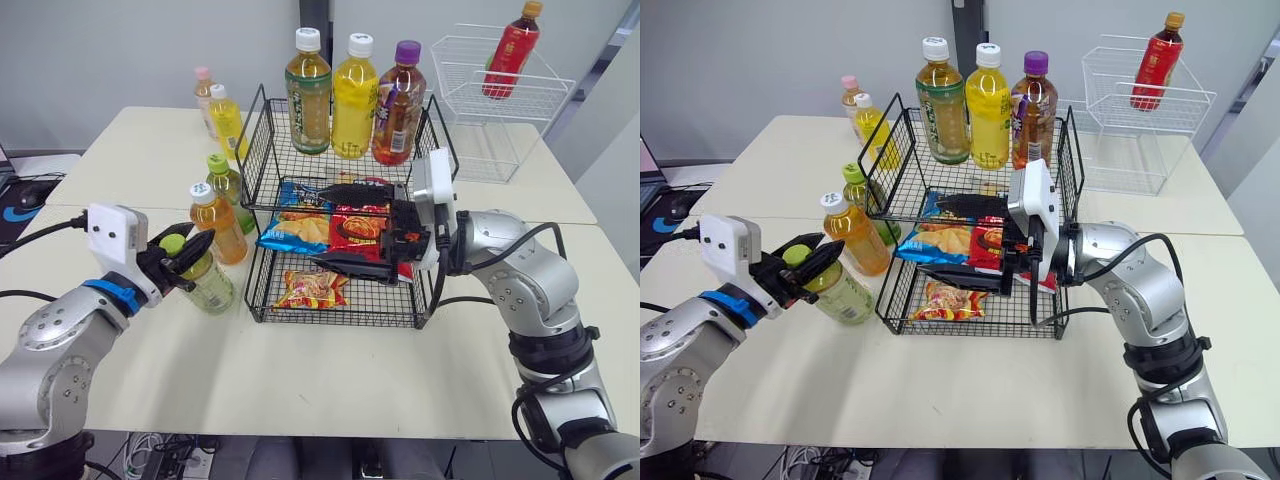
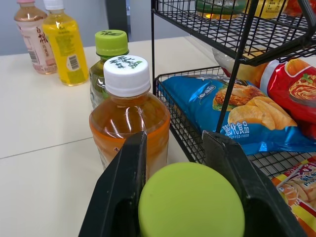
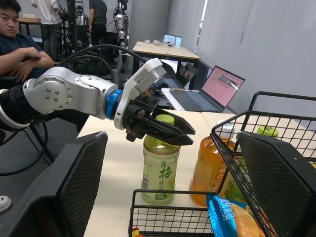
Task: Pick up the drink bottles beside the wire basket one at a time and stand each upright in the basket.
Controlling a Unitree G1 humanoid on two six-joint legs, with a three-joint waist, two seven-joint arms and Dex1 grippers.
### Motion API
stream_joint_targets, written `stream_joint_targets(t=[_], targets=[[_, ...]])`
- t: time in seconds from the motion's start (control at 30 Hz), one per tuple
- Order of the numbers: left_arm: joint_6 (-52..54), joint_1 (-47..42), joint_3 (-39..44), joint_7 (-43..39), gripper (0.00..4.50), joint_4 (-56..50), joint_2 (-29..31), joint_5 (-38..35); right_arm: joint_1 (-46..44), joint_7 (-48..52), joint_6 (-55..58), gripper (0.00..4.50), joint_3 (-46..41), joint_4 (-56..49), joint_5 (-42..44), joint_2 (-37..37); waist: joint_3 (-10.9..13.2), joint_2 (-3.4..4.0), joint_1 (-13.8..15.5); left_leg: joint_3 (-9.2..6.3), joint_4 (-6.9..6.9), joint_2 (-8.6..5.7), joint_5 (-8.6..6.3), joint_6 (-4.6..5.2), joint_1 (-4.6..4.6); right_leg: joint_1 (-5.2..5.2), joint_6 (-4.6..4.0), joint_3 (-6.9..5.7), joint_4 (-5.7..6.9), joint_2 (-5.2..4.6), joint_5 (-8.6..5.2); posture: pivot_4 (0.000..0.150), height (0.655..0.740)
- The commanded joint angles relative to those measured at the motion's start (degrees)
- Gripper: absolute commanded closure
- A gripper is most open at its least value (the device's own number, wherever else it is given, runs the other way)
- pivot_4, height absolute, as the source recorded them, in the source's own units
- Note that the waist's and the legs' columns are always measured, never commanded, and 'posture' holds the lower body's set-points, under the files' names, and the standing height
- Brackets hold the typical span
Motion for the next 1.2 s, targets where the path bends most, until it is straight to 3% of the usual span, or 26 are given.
stream_joint_targets(t=[0.03, 0.27, 0.37, 0.5, 0.63, 0.77, 0.93, 1.2], targets=[[4.6, -5.5, 9.8, -1.1, 3.10, -4.3, 7.0, -10.3, -0.4, -0.7, -3.0, 0.00, -2.3, -0.6, 1.0, 1.5, 0.0, -0.05, 0.1, -0.02, 0.00, 0.00, 0.00, 0.00, -0.01, 0.00, 0.00, -0.02, -0.01, 0.00, 0.00, 0.150, 0.7400], [14.0, -18.8, 16.3, -1.9, 3.10, 3.9, 23.0, -26.3, 0.0, -2.6, -7.4, 0.00, -1.5, 0.1, -1.3, 3.9, 0.1, -0.03, 0.2, -0.06, 0.00, -0.03, 0.00, 0.00, -0.08, 0.07, 0.11, -0.06, -0.32, -0.01, 0.06, 0.150, 0.7400], [15.0, -27.1, 13.9, -3.7, 3.10, 10.1, 29.5, -30.6, 0.0, -4.2, -8.6, 0.00, -2.1, 0.4, -1.5, 5.4, 0.2, -0.07, 0.2, -0.05, 0.00, -0.01, 0.00, 0.00, -0.11, 0.03, 0.13, -0.08, -0.34, 0.01, 0.07, 0.150, 0.7400], [13.9, -40.1, 5.8, -6.0, 3.10, 16.9, 33.3, -33.7, 0.8, -6.9, -10.5, 0.00, -3.1, 0.2, -2.9, 6.3, 0.2, -0.06, 0.2, -0.06, 0.00, -0.03, 0.00, -0.01, -0.14, 0.03, 0.13, -0.09, -0.37, 0.01, 0.07, 0.150, 0.7400], [13.4, -56.3, -5.3, -7.7, 3.10, 22.2, 29.0, -32.6, 2.2, -10.1, -10.8, 0.00, -4.1, -1.2, -2.8, 7.1, 0.2, -0.07, 0.7, -0.14, 0.04, -0.06, 0.04, -0.07, -0.20, 0.05, 0.13, -0.15, -0.38, 0.01, 0.08, 0.150, 0.7400], [11.0, -66.5, -14.9, -12.1, 3.10, 26.0, 20.1, -25.5, 3.5, -15.3, -13.9, 0.00, -5.2, -2.4, -7.3, 7.2, 0.2, -0.05, 0.7, -0.14, 0.17, -0.08, 0.13, -0.21, -0.25, 0.05, 0.15, -0.15, -0.34, 0.00, 0.09, 0.150, 0.7400], [5.3, -71.9, -22.6, -15.4, 3.10, 33.2, 6.1, -15.7, 7.7, -19.7, -15.0, 0.00, -6.2, -5.9, -11.4, 5.3, 0.2, -0.05, 0.6, -0.13, 0.23, -0.10, 0.16, -0.24, -0.30, 0.02, 0.17, -0.13, -0.27, 0.01, 0.10, 0.150, 0.7400], [-5.3, -75.1, -30.5, -26.7, 3.10, 47.4, -8.8, -1.8, 16.0, -26.6, -12.9, 0.00, -8.2, -15.0, -14.8, 2.9, 0.3, 0.12, -0.1, -0.03, 0.15, -0.10, 0.17, -0.27, -0.37, -0.20, 0.04, 0.04, -0.26, 0.06, 0.11, 0.150, 0.7400]])
